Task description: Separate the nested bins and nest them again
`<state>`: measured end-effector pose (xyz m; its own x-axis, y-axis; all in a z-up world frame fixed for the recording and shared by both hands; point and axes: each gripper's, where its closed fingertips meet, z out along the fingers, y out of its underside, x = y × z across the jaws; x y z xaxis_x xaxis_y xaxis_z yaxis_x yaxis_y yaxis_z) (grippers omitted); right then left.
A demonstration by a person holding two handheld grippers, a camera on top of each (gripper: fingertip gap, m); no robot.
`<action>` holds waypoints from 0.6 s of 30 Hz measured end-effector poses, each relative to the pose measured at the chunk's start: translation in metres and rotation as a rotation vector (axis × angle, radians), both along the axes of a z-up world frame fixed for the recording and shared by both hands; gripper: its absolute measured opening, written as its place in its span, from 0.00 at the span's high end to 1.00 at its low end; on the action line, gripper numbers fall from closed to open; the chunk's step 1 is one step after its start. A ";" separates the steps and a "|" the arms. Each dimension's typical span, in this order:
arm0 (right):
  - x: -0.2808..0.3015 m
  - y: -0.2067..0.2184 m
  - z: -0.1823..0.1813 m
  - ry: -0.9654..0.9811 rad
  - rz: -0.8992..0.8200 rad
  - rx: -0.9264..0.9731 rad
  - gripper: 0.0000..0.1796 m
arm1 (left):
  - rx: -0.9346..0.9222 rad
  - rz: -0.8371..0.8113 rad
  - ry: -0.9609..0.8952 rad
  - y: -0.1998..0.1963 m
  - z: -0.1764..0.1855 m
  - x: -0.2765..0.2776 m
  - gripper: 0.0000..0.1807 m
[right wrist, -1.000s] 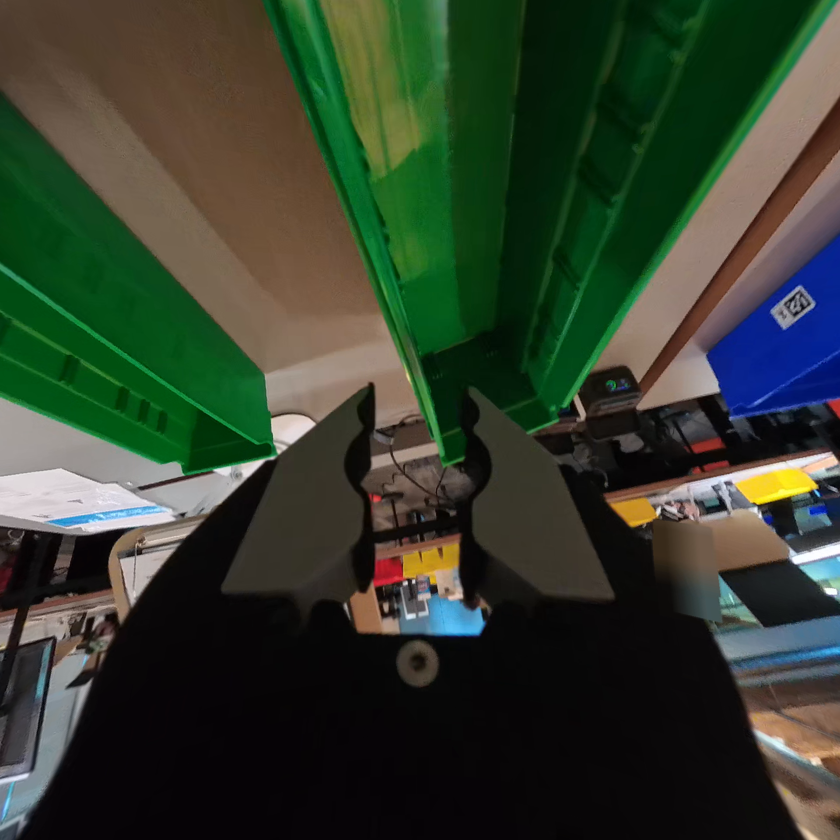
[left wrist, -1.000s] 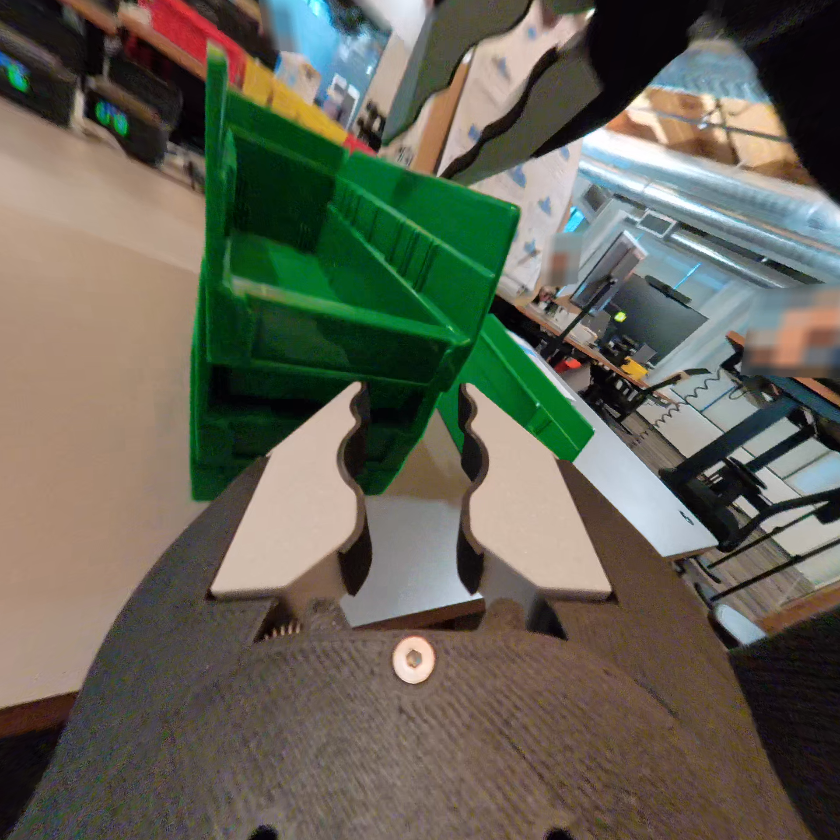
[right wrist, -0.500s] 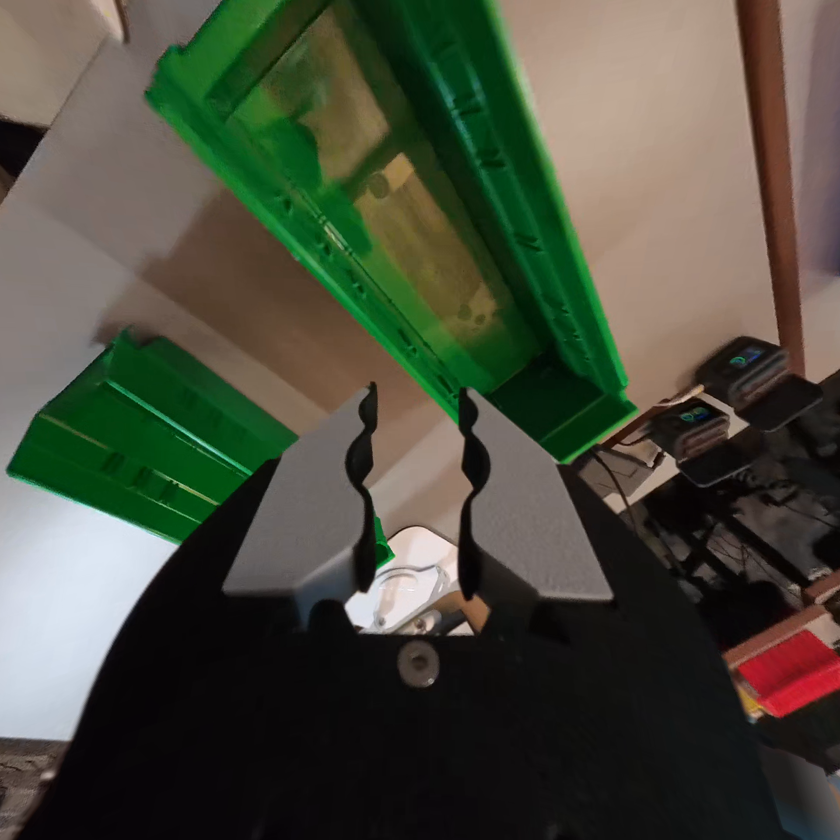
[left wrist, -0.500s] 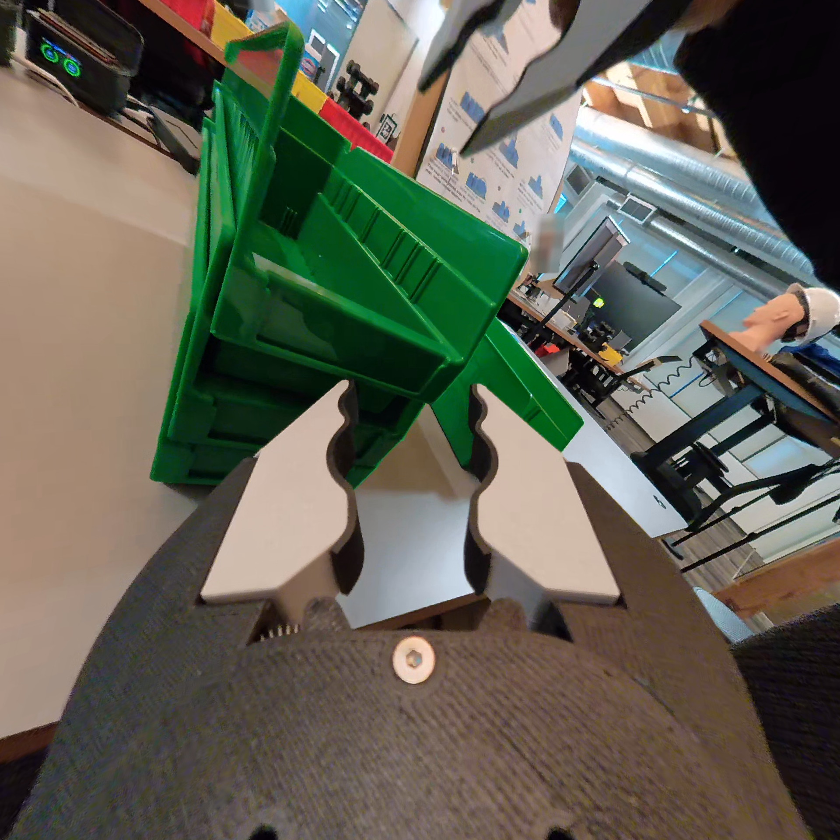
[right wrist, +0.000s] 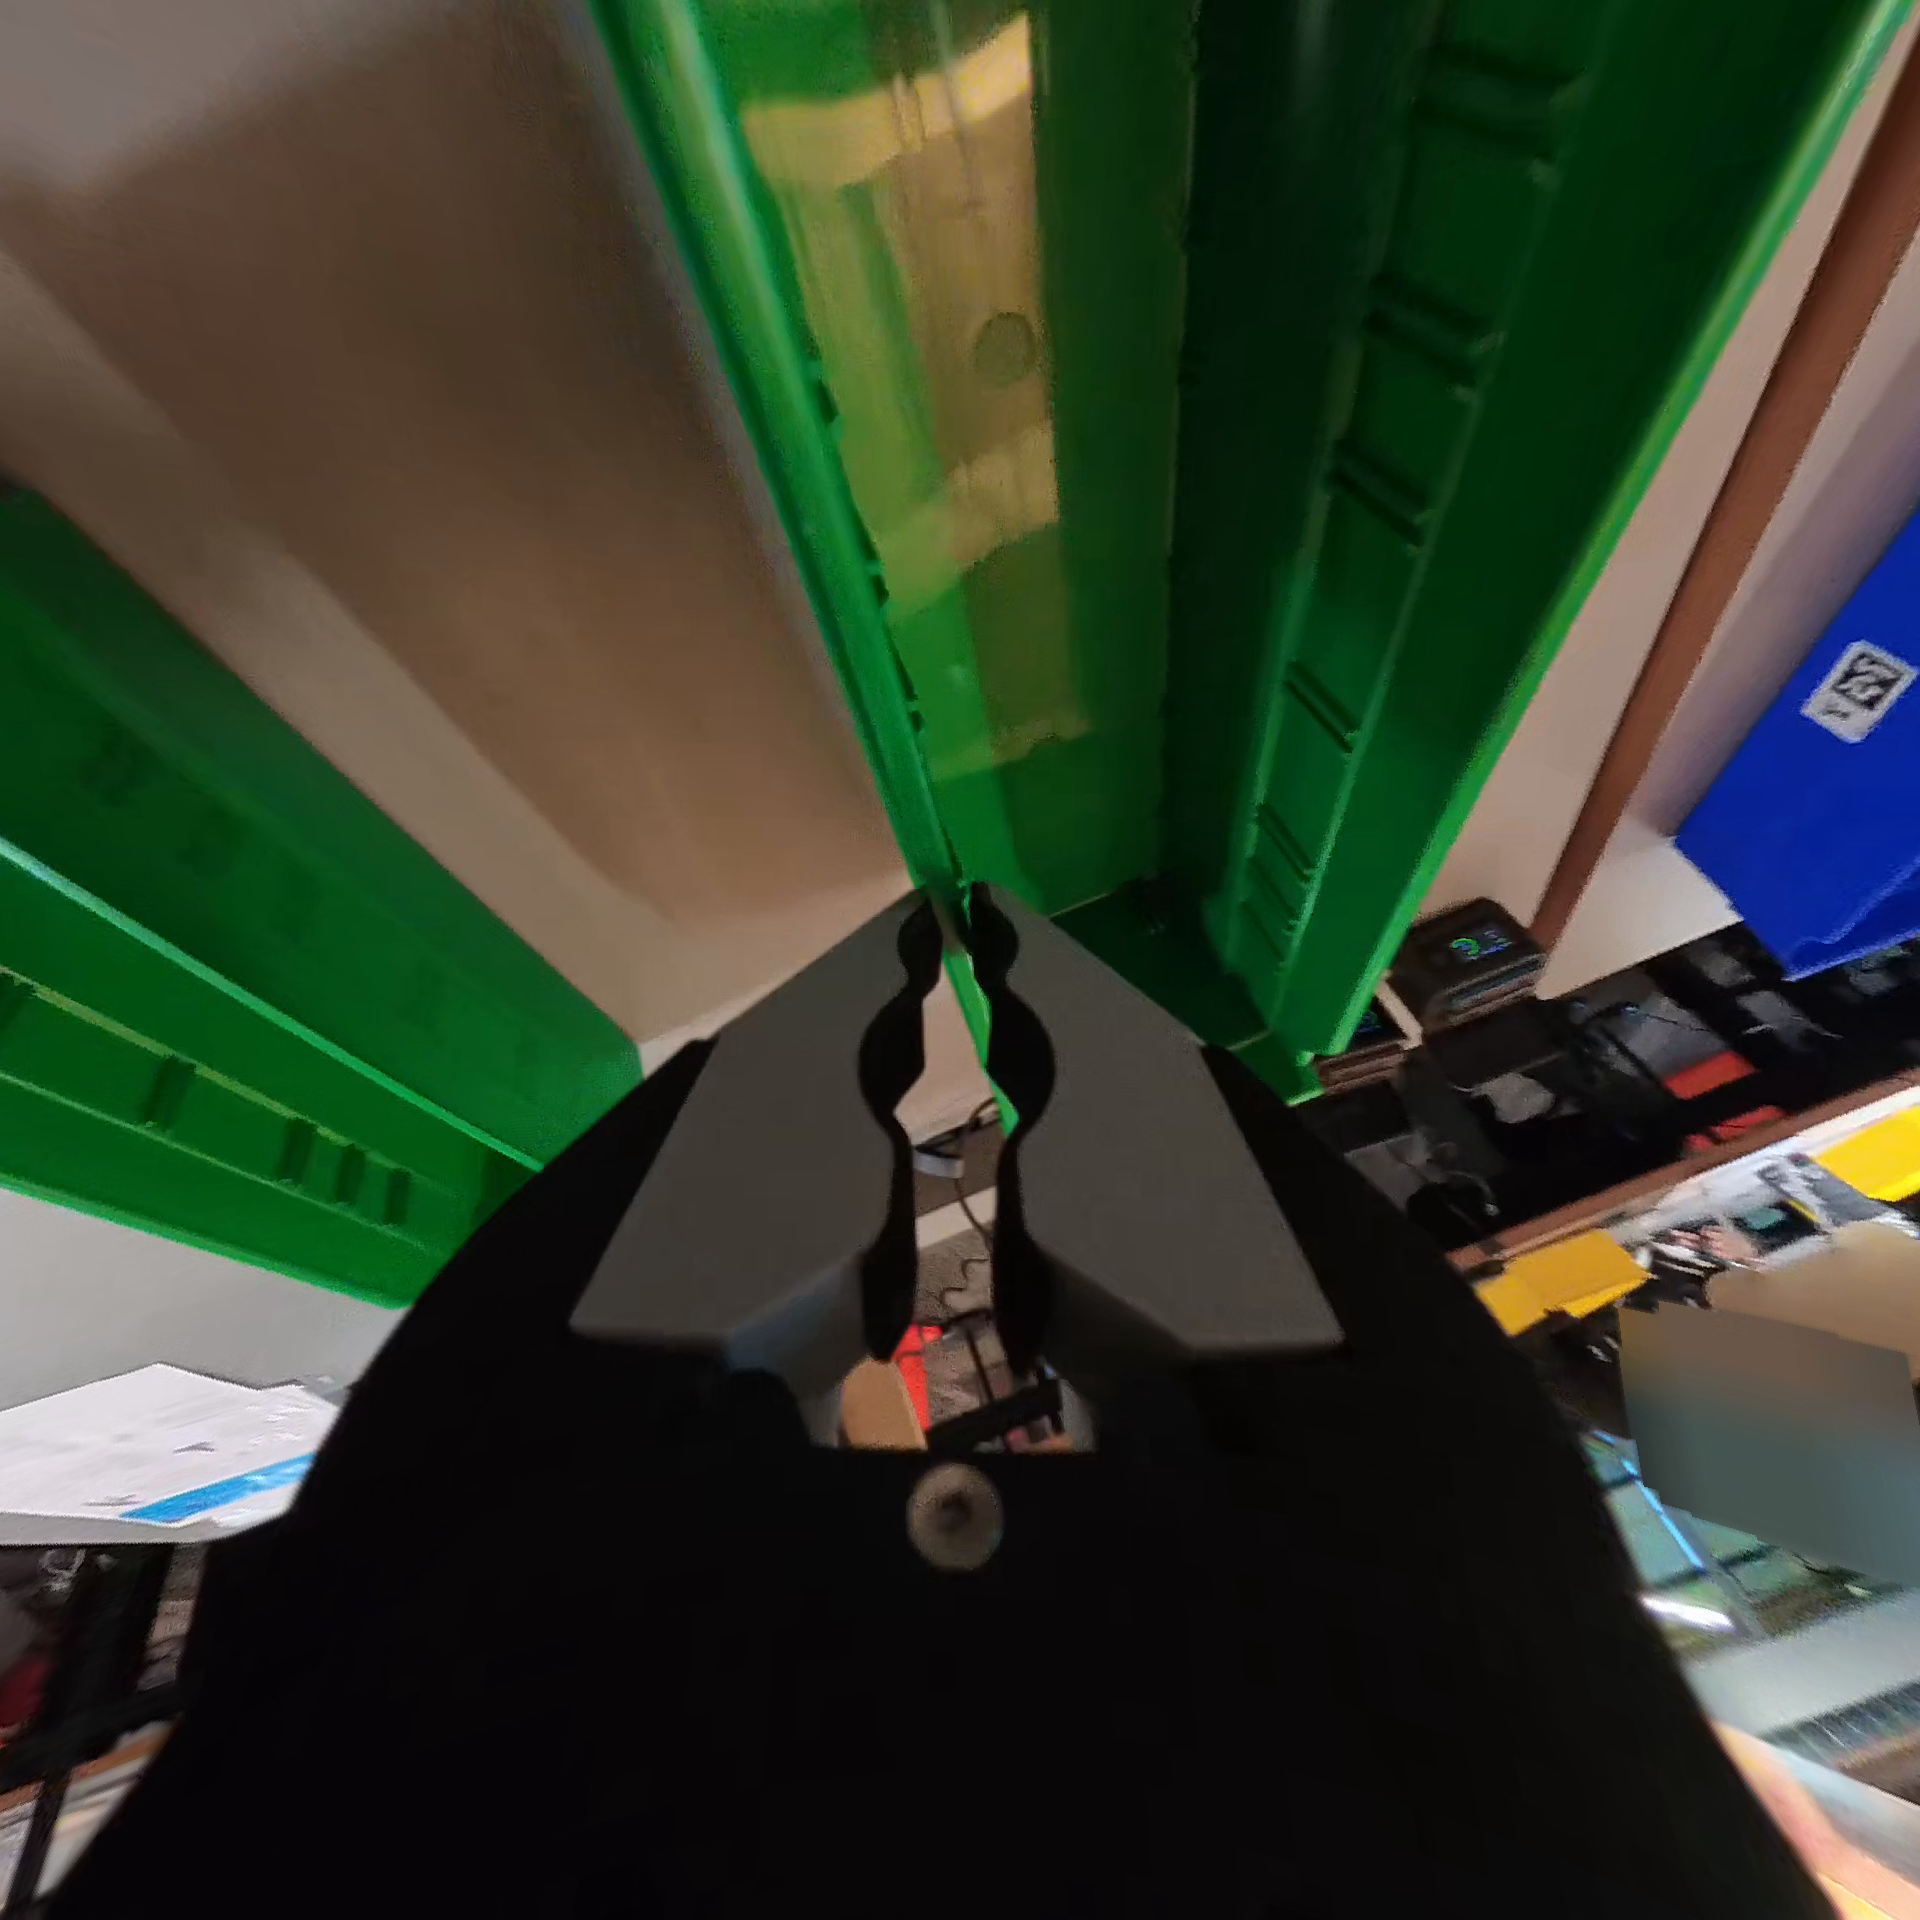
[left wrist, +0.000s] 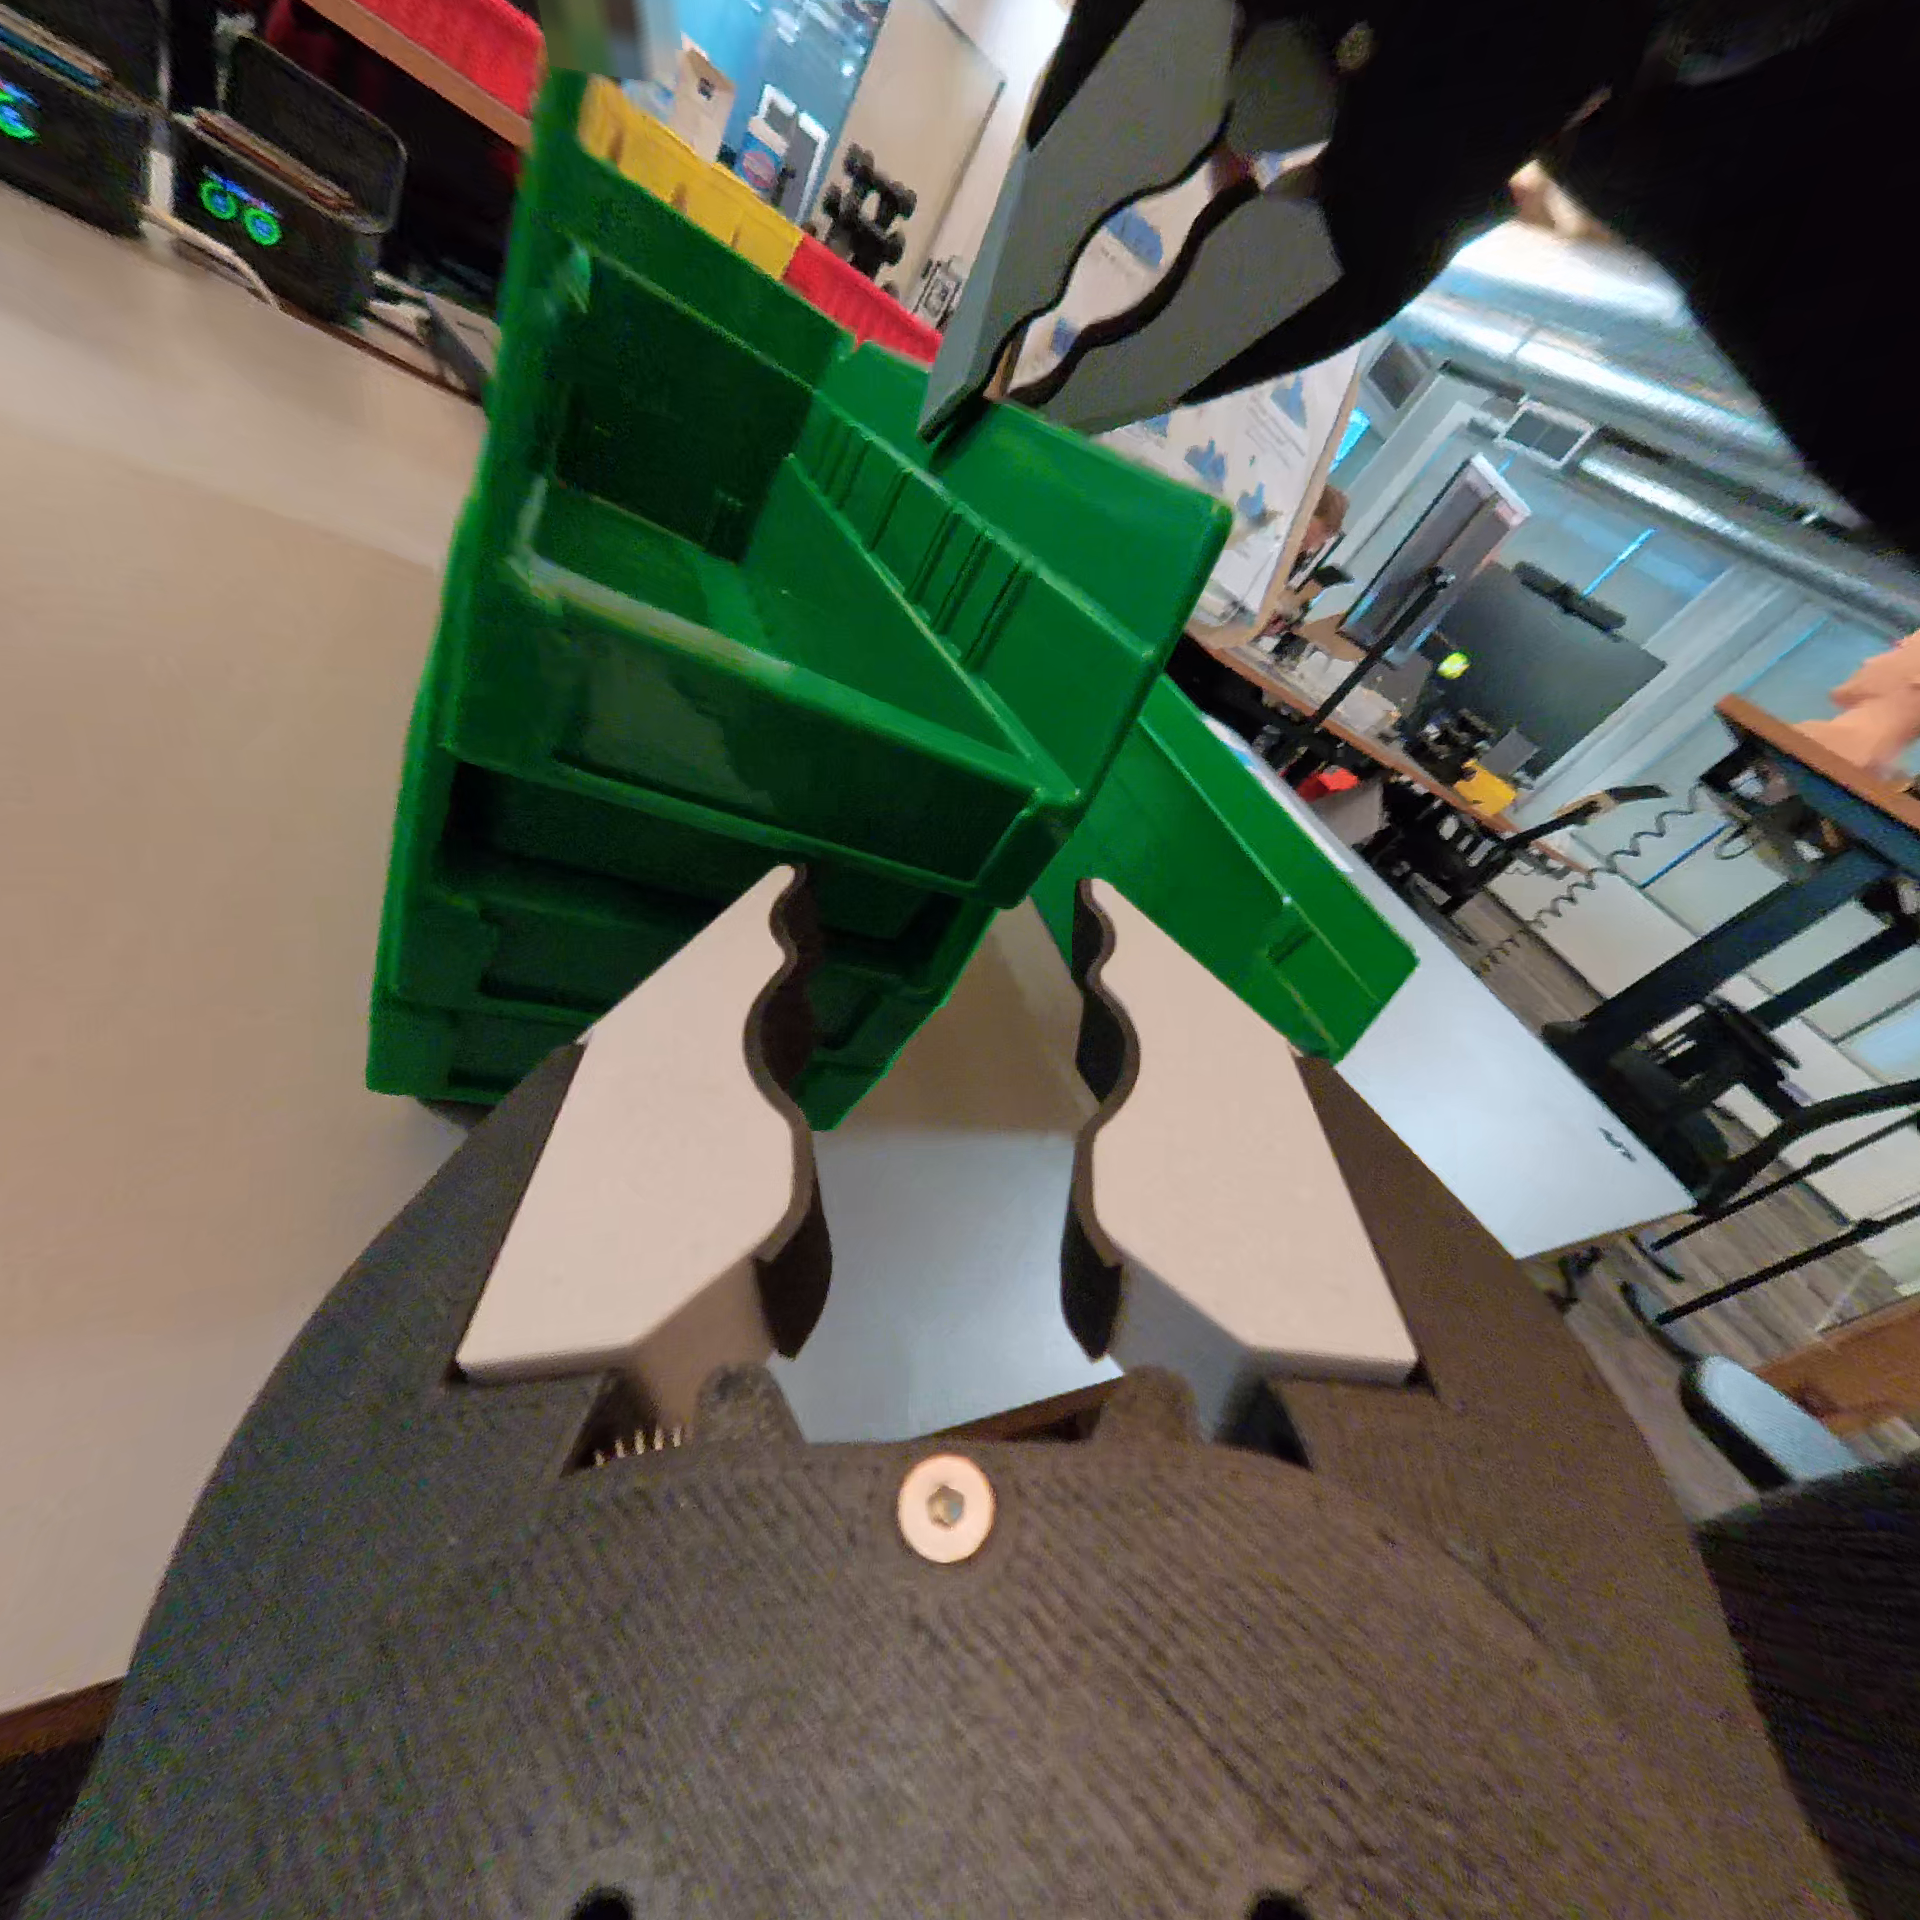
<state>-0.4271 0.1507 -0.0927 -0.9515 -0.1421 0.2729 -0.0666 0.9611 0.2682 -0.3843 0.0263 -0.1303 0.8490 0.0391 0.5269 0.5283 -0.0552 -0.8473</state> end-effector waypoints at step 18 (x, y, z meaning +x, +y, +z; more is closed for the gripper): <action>0.008 -0.006 0.075 0.255 0.066 0.017 0.98 | -0.098 -0.058 0.025 0.015 -0.018 0.016 0.84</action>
